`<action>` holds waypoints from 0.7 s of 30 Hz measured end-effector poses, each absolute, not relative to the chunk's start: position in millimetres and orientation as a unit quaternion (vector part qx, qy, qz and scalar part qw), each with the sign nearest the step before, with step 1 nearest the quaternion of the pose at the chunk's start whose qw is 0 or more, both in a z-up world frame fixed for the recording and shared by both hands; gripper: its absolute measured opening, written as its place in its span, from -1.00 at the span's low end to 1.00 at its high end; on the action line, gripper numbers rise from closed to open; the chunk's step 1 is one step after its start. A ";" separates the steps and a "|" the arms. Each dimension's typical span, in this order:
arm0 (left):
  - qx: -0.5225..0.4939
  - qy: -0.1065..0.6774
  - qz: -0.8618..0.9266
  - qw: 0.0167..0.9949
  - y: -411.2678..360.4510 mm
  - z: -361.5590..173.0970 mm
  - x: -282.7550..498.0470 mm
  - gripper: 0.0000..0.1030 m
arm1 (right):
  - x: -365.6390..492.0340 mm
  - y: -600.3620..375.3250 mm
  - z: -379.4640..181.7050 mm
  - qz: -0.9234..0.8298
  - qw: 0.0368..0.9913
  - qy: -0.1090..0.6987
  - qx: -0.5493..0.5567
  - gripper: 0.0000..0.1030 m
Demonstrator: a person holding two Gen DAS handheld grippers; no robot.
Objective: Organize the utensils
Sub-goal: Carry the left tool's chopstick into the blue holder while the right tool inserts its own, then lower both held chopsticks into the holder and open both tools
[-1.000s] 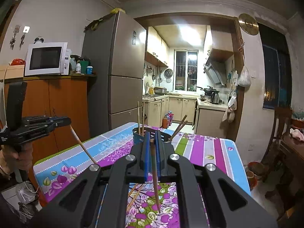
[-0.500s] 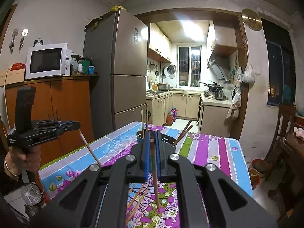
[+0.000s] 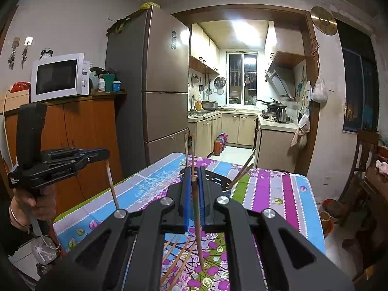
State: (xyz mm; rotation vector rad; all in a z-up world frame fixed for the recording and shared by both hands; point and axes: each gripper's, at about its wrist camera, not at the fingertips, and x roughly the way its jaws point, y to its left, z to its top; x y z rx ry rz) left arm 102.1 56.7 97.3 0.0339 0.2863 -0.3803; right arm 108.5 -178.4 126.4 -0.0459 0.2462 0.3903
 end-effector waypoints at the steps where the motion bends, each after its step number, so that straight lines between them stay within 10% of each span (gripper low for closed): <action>1: 0.018 0.137 -0.191 0.972 55.0 100.7 100.4 -0.85 | 108.5 -176.9 126.8 0.194 0.973 0.122 -0.023 -0.91; 21: 0.016 0.087 -0.203 0.975 27.7 142.4 135.0 -0.85 | 129.1 -175.2 141.8 0.210 0.971 0.114 -0.001 -0.91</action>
